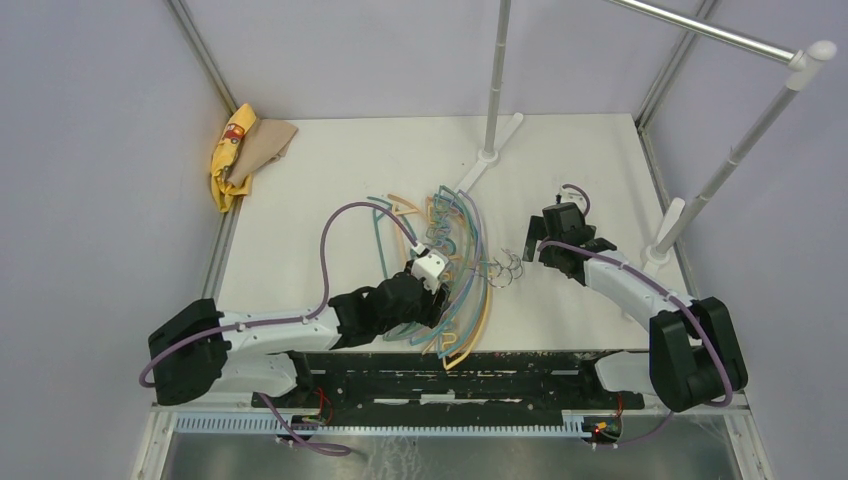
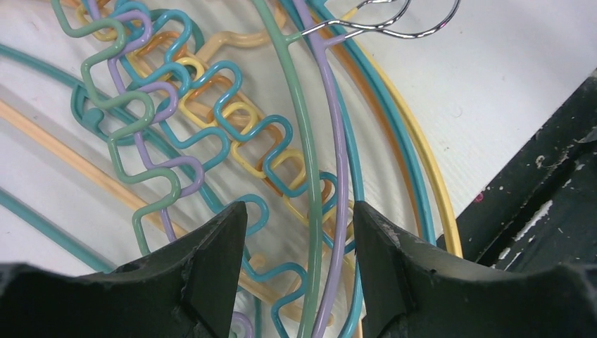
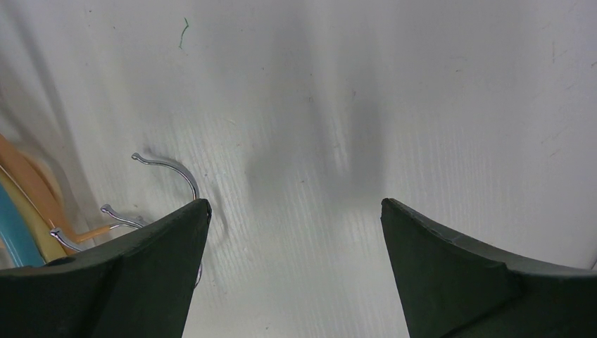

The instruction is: Organize the hangers

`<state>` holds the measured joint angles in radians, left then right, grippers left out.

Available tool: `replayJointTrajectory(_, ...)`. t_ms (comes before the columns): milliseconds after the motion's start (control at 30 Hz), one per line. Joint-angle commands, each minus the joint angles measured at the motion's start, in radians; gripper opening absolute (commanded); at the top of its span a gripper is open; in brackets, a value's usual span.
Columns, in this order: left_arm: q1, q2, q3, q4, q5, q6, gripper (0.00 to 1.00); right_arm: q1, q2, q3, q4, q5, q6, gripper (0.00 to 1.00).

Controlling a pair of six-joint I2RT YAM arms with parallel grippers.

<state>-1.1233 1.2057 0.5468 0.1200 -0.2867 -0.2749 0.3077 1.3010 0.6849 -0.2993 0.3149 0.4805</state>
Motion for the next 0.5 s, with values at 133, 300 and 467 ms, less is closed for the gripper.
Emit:
replayJointTrajectory(133,0.003,0.058,0.014,0.047,-0.076,0.017,0.63,0.004,-0.002,-0.005,0.034,0.013,-0.001,1.0)
replayJointTrajectory(300,0.006,0.089,0.003,0.078,-0.066,0.019,0.6,0.004,0.003,-0.006,0.031,0.018,-0.001,1.0)
replayJointTrajectory(467,0.007,0.128,-0.008,0.098,-0.026,0.008,0.5,0.004,0.0,-0.007,0.031,0.019,-0.002,1.0)
